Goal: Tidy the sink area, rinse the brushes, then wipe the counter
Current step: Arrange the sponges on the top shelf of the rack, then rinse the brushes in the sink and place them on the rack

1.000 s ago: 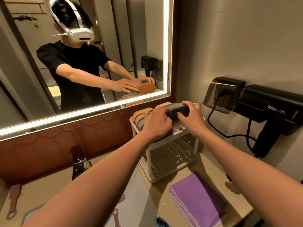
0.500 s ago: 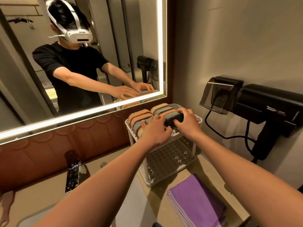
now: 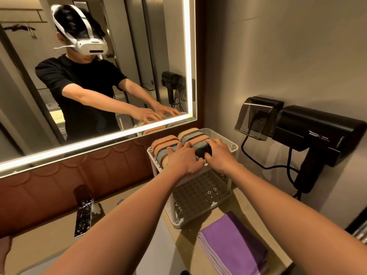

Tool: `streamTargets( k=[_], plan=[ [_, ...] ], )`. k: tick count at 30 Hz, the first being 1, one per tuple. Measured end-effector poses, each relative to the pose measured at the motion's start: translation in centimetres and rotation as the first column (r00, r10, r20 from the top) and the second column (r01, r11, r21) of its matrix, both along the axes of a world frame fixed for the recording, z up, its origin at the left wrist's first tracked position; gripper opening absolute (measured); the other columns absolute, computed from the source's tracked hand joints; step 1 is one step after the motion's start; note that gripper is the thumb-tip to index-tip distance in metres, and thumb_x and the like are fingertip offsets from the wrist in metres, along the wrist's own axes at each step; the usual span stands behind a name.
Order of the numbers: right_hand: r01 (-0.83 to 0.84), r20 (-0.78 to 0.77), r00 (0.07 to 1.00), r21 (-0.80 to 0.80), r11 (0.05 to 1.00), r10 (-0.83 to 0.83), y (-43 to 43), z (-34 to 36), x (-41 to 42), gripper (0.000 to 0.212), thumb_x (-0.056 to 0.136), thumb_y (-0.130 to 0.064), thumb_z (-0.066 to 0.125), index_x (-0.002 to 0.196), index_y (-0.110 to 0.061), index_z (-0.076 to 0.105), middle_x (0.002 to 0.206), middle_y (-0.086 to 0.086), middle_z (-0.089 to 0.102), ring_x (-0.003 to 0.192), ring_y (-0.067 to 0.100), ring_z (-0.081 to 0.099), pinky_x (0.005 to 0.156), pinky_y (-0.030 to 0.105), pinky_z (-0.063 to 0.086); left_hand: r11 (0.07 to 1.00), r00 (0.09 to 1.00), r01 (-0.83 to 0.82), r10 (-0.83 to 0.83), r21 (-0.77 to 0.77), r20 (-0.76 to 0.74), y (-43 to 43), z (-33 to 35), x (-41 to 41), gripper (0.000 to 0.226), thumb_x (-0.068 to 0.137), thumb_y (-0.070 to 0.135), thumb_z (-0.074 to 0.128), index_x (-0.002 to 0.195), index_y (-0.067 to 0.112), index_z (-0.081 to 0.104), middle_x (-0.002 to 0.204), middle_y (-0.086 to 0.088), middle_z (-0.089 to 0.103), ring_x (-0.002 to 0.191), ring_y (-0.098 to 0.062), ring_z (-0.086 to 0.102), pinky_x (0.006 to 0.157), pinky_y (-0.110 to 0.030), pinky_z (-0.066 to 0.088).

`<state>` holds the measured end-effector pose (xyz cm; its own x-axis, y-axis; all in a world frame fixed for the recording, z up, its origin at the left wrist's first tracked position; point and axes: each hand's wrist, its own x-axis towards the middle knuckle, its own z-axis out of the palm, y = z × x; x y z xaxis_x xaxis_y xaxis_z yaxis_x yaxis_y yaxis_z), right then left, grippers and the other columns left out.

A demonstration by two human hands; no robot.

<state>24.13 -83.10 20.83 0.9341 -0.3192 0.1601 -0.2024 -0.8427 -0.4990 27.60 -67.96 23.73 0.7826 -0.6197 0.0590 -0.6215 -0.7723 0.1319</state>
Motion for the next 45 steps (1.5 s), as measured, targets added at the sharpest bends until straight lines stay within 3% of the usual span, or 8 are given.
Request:
streamTargets(
  k=[4, 8, 18, 22, 24, 31, 39, 45],
  plan=[
    [-0.010, -0.069, 0.998, -0.137, 0.991, 0.000, 0.1, 0.5, -0.7, 0.072, 0.100, -0.037, 0.049, 0.161, -0.020, 0.014, 0.163, 0.010, 0.022, 0.151, 0.032, 0.011, 0.124, 0.051, 0.017, 0.999, 0.997, -0.025, 0.023, -0.026, -0.079, -0.1, 0.8, -0.4, 0.053, 0.095, 0.052, 0.042, 0.135, 0.021, 0.055, 0.145, -0.007, 0.042, 0.137, -0.030, 0.035, 0.116, -0.066, 0.014],
    [-0.056, -0.004, 0.998, -0.289, 0.956, 0.057, 1.7, 1.3, -1.8, 0.065, 0.105, -0.039, 0.041, 0.160, -0.017, 0.018, 0.169, 0.006, 0.012, 0.156, 0.025, -0.002, 0.126, 0.051, -0.001, 0.983, 0.999, -0.009, 0.001, -0.181, -0.045, 1.2, 1.0, -1.3, 0.061, 0.098, 0.048, 0.039, 0.152, 0.019, 0.038, 0.160, -0.005, 0.032, 0.147, -0.027, 0.026, 0.121, -0.059, 0.007],
    [-0.174, 0.156, 0.965, -0.230, 0.957, 0.213, 9.8, 3.4, -3.4, 0.054, 0.101, -0.022, 0.048, 0.153, -0.020, 0.033, 0.160, 0.003, 0.034, 0.153, 0.021, 0.019, 0.126, 0.050, 0.008, 0.951, 0.997, -0.025, 0.047, -0.309, 0.064, 10.0, -0.5, -3.2, 0.047, 0.106, 0.036, 0.032, 0.149, 0.021, 0.042, 0.156, -0.001, 0.041, 0.146, -0.019, 0.032, 0.120, -0.049, 0.016],
    [-0.194, 0.189, 0.954, -0.194, 0.962, 0.231, 14.3, 3.6, -4.1, 0.046, 0.098, -0.026, 0.053, 0.143, -0.025, 0.043, 0.148, 0.001, 0.045, 0.141, 0.025, 0.037, 0.119, 0.051, 0.028, 0.950, 0.993, -0.067, 0.095, -0.304, 0.077, 14.3, -1.2, -3.8, 0.049, 0.103, 0.035, 0.040, 0.150, 0.020, 0.041, 0.157, -0.002, 0.040, 0.148, -0.019, 0.030, 0.121, -0.049, 0.018],
    [-0.222, 0.196, 0.944, -0.213, 0.951, 0.264, 16.8, 3.4, -4.4, 0.046, 0.098, -0.023, 0.053, 0.143, -0.022, 0.046, 0.146, 0.003, 0.049, 0.138, 0.025, 0.041, 0.120, 0.048, 0.029, 0.948, 0.989, -0.096, 0.125, -0.304, 0.076, 16.5, -1.7, -4.2, 0.051, 0.101, 0.032, 0.044, 0.150, 0.019, 0.041, 0.158, -0.003, 0.039, 0.148, -0.019, 0.030, 0.121, -0.047, 0.019],
    [-0.369, 0.128, 0.899, -0.293, 0.882, 0.419, 23.4, -0.2, -4.6, 0.052, 0.103, -0.024, 0.048, 0.154, -0.018, 0.038, 0.161, 0.002, 0.035, 0.151, 0.020, 0.024, 0.125, 0.040, 0.015, 0.933, 0.971, -0.176, 0.217, -0.314, 0.102, 22.7, -5.7, -5.0, 0.053, 0.100, 0.031, 0.047, 0.151, 0.016, 0.042, 0.160, -0.006, 0.035, 0.151, -0.025, 0.023, 0.120, -0.045, 0.025],
    [-0.469, 0.030, 0.870, -0.257, 0.845, 0.492, 26.9, -6.3, -4.9, 0.053, 0.100, -0.022, 0.048, 0.152, -0.012, 0.042, 0.158, 0.007, 0.040, 0.148, 0.022, 0.031, 0.123, 0.040, 0.021, 0.927, 0.966, -0.229, 0.254, -0.296, 0.047, 27.3, -12.2, -7.2, 0.056, 0.102, 0.029, 0.045, 0.155, 0.013, 0.035, 0.163, -0.004, 0.030, 0.153, -0.023, 0.019, 0.123, -0.039, 0.015],
    [-0.513, -0.013, 0.855, -0.169, 0.841, 0.519, 30.2, -11.9, -5.9, 0.050, 0.092, -0.013, 0.051, 0.143, -0.014, 0.049, 0.144, 0.005, 0.052, 0.131, 0.025, 0.047, 0.111, 0.041, 0.035, 0.898, 0.949, -0.315, 0.305, -0.308, -0.082, 30.3, -17.6, -9.9, 0.059, 0.102, 0.028, 0.046, 0.157, 0.018, 0.028, 0.163, -0.001, 0.027, 0.153, -0.020, 0.016, 0.125, -0.041, 0.015]
  ],
)
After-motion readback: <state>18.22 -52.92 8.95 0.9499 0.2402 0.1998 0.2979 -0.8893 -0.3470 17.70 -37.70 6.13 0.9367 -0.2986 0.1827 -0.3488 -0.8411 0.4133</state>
